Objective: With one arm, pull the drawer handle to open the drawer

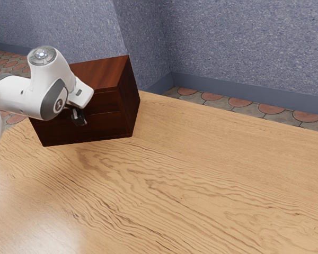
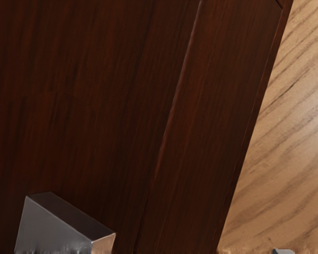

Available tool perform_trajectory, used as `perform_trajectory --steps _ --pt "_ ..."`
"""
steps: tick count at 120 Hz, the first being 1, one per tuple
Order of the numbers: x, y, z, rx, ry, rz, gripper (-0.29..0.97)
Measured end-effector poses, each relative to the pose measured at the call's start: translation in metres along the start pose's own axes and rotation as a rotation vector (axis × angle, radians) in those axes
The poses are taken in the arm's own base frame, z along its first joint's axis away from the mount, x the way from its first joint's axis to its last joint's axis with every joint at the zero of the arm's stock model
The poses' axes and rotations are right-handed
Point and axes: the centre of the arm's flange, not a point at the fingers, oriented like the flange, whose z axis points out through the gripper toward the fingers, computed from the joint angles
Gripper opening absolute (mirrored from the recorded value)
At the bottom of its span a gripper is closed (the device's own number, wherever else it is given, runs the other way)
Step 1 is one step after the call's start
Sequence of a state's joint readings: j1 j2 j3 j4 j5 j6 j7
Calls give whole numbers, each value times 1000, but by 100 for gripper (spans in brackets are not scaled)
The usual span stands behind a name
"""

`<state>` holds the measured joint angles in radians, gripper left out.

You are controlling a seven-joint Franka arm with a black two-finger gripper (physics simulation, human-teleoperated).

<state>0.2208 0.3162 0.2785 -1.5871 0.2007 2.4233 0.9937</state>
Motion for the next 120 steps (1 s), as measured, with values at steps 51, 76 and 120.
perform_trajectory --steps 51,76,120 --pt "-14 20 -20 -45 -5 62 33" --pt "-26 35 -43 -60 12 76 23" --pt "-32 58 -47 -95 17 102 63"
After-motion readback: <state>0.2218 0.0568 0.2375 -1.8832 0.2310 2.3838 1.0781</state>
